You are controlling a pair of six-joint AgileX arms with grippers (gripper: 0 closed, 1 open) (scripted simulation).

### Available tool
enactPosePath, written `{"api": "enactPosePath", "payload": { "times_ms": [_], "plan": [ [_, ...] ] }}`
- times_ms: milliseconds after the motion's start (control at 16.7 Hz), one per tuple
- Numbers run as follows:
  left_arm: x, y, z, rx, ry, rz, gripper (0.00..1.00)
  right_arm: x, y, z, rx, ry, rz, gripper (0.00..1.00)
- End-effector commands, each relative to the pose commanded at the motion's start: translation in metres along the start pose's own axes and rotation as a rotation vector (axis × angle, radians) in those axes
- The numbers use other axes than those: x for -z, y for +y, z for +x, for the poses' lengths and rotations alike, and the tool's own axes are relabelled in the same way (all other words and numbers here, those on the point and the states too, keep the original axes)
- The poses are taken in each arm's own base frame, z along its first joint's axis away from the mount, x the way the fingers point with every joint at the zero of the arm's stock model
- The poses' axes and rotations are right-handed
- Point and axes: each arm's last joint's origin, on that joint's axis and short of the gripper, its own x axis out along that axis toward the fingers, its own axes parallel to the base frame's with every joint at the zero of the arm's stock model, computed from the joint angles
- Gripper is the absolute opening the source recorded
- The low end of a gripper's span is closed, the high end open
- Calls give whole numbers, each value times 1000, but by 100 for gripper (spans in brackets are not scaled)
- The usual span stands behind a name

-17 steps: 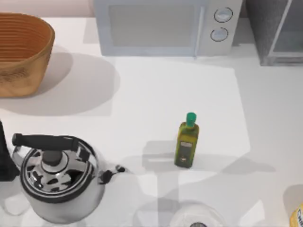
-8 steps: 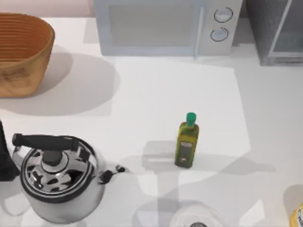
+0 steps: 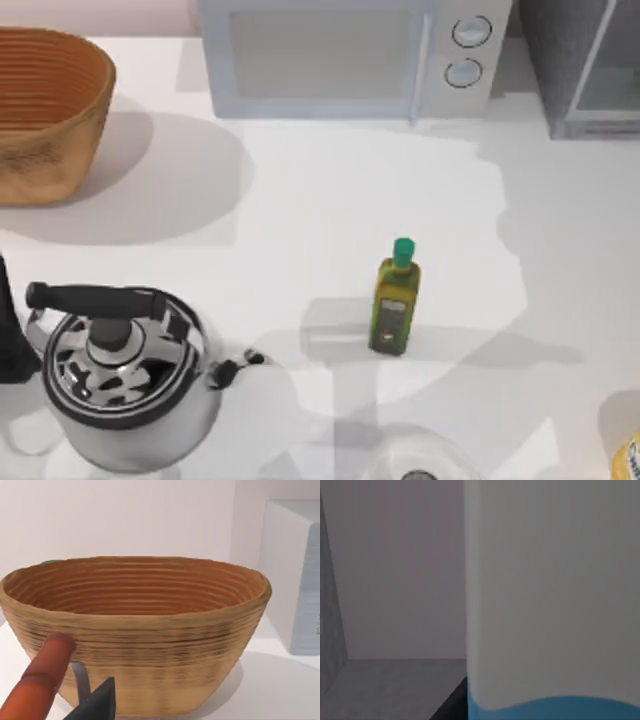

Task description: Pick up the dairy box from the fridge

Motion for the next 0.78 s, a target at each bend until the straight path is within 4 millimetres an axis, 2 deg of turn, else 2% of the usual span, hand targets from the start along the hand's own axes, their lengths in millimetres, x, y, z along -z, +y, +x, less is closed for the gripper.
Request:
{"api": "enactPosePath", "payload": {
  "times_ms": [240,540,660,780],
  "plan": [
    [0,0,0,0,0,0,100,-26,0,-1,1,10,2,0],
    [0,0,0,0,0,0,100,-25,0,-1,-1,13,5,0],
    [0,0,0,0,0,0,100,-30,0,-9,-5,1,2,0],
    [0,0,0,0,0,0,100,-33,0,-26,-6,-4,1,0]
  ]
}}
